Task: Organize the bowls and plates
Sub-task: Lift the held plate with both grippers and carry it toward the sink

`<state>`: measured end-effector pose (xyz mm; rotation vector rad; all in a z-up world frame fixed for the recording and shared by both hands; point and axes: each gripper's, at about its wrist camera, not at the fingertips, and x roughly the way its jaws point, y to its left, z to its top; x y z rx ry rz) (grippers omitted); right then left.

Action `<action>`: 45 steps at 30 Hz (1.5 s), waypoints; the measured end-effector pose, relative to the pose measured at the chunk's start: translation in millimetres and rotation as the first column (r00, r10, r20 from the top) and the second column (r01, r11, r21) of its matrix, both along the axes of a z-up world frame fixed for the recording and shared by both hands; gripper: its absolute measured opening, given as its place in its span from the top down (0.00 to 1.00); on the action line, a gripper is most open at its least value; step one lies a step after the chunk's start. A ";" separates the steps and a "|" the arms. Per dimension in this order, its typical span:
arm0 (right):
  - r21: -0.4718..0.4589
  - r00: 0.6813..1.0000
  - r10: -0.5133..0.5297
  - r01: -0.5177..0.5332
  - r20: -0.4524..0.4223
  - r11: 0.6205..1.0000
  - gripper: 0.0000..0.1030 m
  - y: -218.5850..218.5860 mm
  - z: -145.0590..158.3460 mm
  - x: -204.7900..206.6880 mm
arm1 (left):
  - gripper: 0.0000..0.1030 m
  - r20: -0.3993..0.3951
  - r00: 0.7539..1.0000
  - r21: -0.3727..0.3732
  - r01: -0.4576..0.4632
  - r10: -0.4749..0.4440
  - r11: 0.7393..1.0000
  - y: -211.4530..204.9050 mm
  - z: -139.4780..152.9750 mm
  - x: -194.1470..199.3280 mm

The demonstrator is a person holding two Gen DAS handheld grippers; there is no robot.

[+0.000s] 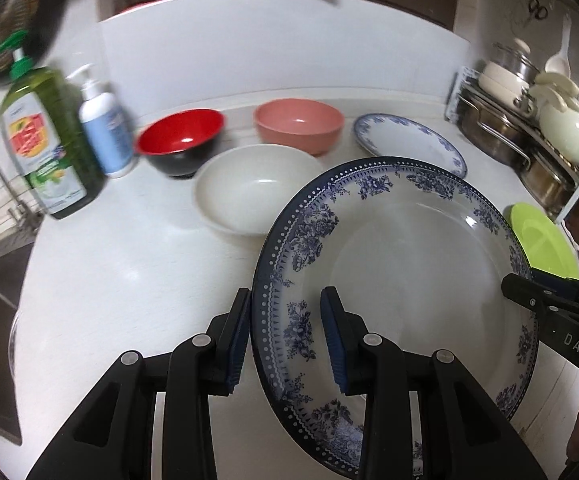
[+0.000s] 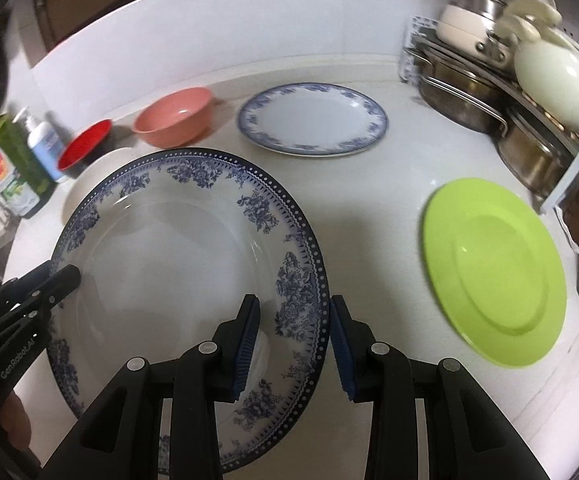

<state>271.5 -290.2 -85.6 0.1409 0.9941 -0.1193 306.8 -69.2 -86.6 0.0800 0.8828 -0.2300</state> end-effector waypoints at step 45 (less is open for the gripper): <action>0.051 0.935 0.331 -0.327 -0.128 0.944 0.65 201.6 -42.3 31.2 | 0.66 -0.124 0.939 0.059 -0.316 0.321 0.947 183.5 -54.0 -28.6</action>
